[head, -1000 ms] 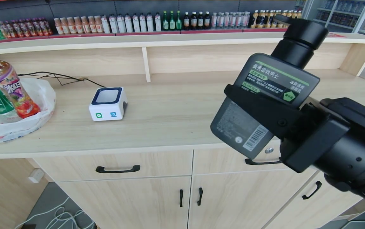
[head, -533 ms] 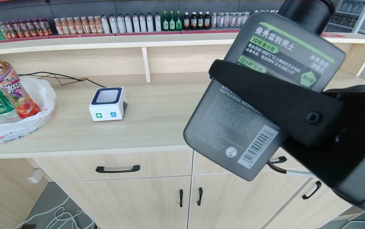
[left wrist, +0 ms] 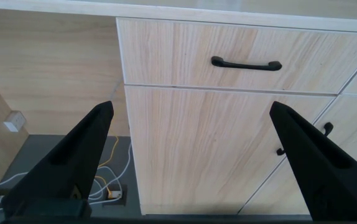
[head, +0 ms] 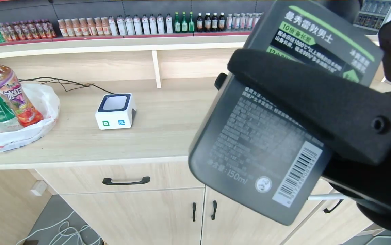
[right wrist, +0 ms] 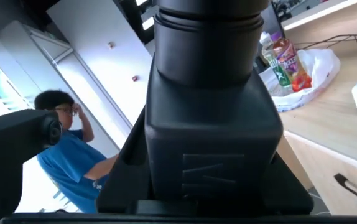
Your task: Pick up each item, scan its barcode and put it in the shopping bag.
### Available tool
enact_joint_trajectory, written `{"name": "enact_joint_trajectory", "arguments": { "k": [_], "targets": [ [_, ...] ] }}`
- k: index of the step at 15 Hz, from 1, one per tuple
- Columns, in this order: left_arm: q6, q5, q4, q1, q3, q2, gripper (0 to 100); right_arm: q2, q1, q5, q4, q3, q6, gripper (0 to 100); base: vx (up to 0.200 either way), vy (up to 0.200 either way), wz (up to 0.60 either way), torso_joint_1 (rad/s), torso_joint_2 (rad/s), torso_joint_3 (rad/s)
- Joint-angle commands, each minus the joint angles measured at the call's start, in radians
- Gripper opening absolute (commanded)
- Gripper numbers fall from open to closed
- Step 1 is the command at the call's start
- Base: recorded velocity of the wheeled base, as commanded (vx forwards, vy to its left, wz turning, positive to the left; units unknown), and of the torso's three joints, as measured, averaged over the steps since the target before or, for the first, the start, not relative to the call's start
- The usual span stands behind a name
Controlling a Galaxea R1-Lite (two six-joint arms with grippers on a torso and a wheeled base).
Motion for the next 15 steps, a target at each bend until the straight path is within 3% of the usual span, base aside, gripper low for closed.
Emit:
{"name": "enact_joint_trajectory", "arguments": {
  "k": [1,4,15],
  "targets": [
    [0.0,0.0,0.0,0.0,0.0,0.0,100,0.071,0.006,0.002,-0.027,-0.042,0.01,0,0.0,0.0,0.0,0.0,0.0,0.0],
    [0.0,0.0,0.0,0.0,0.0,0.0,100,0.185,0.012,0.005,-0.099,-0.102,0.01,0,0.0,0.0,0.0,0.0,0.0,0.0],
    [0.0,0.0,0.0,0.0,0.0,0.0,100,0.186,0.016,0.009,-0.158,-0.072,0.013,0,0.0,0.0,0.0,0.0,0.0,0.0]
  ]
}}
